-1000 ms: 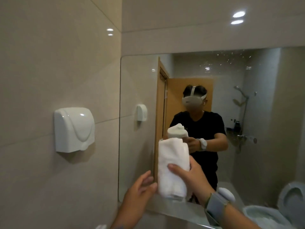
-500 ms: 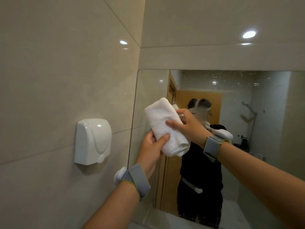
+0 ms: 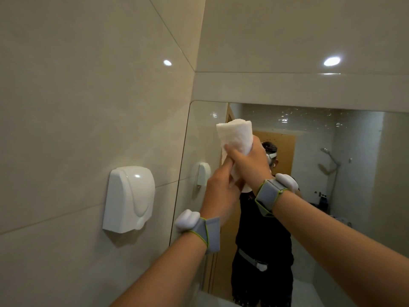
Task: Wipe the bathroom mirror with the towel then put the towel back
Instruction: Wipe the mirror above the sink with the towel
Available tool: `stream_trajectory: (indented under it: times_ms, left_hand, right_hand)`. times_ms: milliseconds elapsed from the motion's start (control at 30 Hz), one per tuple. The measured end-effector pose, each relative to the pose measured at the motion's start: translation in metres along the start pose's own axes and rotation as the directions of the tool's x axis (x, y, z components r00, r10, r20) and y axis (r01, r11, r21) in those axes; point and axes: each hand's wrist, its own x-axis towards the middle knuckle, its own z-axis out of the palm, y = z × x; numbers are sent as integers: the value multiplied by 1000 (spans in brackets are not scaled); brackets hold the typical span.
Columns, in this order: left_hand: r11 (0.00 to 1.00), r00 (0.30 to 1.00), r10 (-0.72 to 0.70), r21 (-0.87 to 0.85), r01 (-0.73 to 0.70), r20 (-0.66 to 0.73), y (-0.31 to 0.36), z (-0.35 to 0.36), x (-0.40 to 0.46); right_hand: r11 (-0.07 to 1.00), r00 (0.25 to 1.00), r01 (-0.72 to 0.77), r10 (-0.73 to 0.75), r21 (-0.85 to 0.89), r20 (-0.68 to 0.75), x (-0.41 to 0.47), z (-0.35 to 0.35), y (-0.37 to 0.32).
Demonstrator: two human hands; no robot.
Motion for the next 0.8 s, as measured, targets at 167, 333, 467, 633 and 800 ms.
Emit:
stream_trajectory:
  times_ms: [167, 333, 467, 633, 800]
  left_hand:
    - [1000, 998, 16, 7, -17, 60, -27, -21, -1]
    - [883, 977, -212, 424, 203, -26, -85, -49, -20]
    - [734, 900, -436, 578, 357, -1, -132, -63, -36]
    - [665, 846, -526, 663, 345, 88, -161, -61, -52]
    - [602, 790, -599, 725, 335, 132, -185, -42, -76]
  right_hand:
    - [985, 969, 123, -145, -121, -199, 35, 6, 9]
    - [810, 768, 346, -535, -473, -353, 88, 5, -15]
    - [453, 657, 453, -752, -768, -55, 123, 23, -26]
    - [265, 733, 543, -612, -797, 296, 135, 71, -28]
    - [110, 752, 556, -490, -824, 442, 135, 113, 0]
